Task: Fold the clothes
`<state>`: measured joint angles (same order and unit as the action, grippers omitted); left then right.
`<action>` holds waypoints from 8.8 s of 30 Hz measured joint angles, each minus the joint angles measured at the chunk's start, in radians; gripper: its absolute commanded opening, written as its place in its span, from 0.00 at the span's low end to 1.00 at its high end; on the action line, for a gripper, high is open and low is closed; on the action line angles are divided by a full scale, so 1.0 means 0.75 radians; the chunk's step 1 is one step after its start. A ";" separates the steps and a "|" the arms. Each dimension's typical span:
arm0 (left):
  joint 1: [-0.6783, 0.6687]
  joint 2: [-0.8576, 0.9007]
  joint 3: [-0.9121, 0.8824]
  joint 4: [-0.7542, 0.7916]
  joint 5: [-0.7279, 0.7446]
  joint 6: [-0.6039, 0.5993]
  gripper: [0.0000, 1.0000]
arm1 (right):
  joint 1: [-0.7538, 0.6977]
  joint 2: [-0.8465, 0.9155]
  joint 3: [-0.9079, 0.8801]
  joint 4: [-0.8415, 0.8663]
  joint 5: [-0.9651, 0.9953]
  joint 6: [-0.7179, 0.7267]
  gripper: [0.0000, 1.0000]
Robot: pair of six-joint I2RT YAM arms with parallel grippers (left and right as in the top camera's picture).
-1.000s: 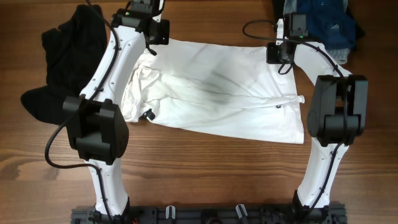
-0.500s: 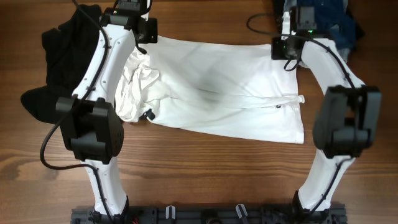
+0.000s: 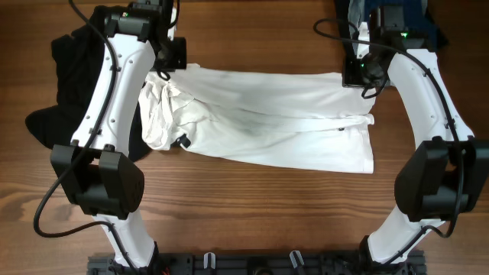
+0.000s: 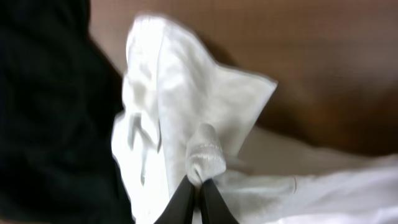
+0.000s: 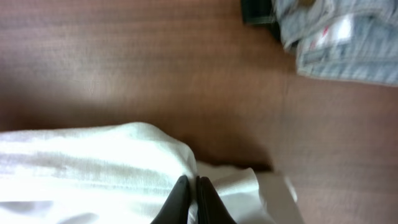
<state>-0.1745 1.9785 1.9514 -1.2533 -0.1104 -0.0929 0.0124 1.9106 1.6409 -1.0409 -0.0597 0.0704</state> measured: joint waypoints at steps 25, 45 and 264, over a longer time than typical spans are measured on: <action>0.000 -0.002 -0.488 -0.092 0.041 -0.125 0.19 | 0.000 -0.020 -0.288 -0.150 -0.022 0.187 0.40; 0.006 -0.031 -0.399 -0.041 0.040 -0.134 1.00 | -0.159 -0.020 -0.335 -0.087 -0.017 0.116 0.82; -0.558 -0.123 -0.599 0.676 0.448 -0.347 0.04 | -0.227 -0.271 -0.598 0.780 -0.967 0.414 0.04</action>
<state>-0.5930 1.8866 1.5024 -0.7464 0.2253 -0.3534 -0.1577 1.7077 1.1927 -0.4561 -0.7853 0.3805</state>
